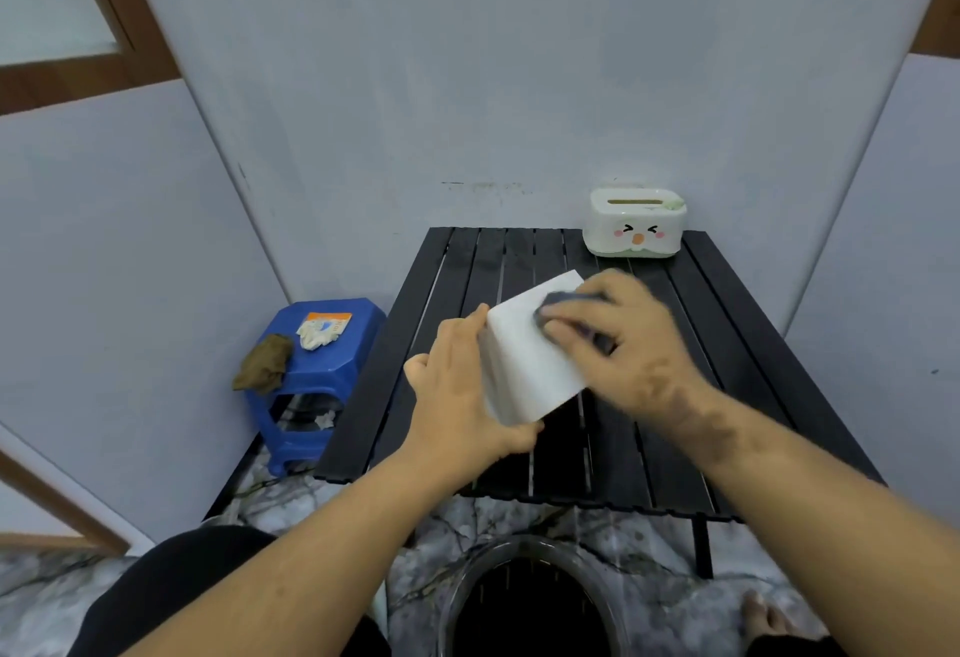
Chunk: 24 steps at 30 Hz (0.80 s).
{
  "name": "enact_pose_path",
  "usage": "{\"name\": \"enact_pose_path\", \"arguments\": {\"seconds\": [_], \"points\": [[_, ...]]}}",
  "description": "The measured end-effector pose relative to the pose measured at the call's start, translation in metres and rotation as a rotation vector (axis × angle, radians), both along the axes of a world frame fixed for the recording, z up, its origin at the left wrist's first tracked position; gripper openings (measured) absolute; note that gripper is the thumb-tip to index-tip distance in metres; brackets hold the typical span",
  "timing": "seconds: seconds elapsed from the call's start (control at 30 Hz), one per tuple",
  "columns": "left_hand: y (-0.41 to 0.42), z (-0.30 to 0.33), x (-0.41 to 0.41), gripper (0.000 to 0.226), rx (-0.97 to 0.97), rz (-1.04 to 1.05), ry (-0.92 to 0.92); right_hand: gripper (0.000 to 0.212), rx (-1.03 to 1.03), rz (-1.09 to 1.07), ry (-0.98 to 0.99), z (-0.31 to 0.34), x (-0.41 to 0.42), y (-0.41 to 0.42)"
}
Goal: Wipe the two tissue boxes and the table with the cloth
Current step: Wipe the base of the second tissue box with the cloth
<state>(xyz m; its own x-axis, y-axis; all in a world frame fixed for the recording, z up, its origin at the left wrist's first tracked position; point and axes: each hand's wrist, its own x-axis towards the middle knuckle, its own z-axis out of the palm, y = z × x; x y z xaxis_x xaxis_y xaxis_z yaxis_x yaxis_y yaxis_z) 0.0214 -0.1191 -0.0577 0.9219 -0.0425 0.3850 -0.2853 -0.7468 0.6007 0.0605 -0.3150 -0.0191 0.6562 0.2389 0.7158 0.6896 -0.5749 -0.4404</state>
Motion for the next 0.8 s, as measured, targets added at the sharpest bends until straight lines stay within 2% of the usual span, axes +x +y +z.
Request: {"name": "enact_pose_path", "arguments": {"seconds": [0.07,0.13,0.23,0.3,0.43,0.5,0.67,0.73,0.8], "points": [[0.000,0.004,0.002,0.123,-0.007,-0.003,0.054,0.014,0.104,-0.153,0.117,0.000,0.014,-0.030],[0.002,0.006,0.004,0.123,-0.036,-0.007,0.096,0.017,0.101,-0.215,0.197,-0.003,0.017,-0.046],[0.005,0.006,0.007,0.123,-0.054,-0.002,0.117,0.015,0.017,-0.177,0.083,-0.010,0.001,-0.030],[0.005,0.006,0.008,0.124,-0.064,0.007,0.108,0.015,-0.076,-0.047,-0.004,-0.014,-0.017,-0.003],[0.005,0.010,0.006,0.123,-0.080,0.010,0.123,0.017,-0.230,0.183,-0.037,-0.012,-0.027,0.008],[0.007,0.009,0.007,0.121,-0.068,0.008,0.120,0.019,-0.212,0.157,-0.039,-0.013,-0.016,-0.015],[0.011,0.009,0.013,0.122,-0.083,0.004,0.143,0.027,-0.032,-0.172,0.093,-0.017,0.013,-0.069],[0.010,0.009,0.013,0.123,-0.085,0.013,0.145,0.022,-0.044,-0.146,0.044,-0.017,0.006,-0.056],[0.007,0.011,0.012,0.123,-0.091,0.015,0.145,0.016,-0.122,-0.019,-0.063,-0.013,-0.011,-0.022]]}}
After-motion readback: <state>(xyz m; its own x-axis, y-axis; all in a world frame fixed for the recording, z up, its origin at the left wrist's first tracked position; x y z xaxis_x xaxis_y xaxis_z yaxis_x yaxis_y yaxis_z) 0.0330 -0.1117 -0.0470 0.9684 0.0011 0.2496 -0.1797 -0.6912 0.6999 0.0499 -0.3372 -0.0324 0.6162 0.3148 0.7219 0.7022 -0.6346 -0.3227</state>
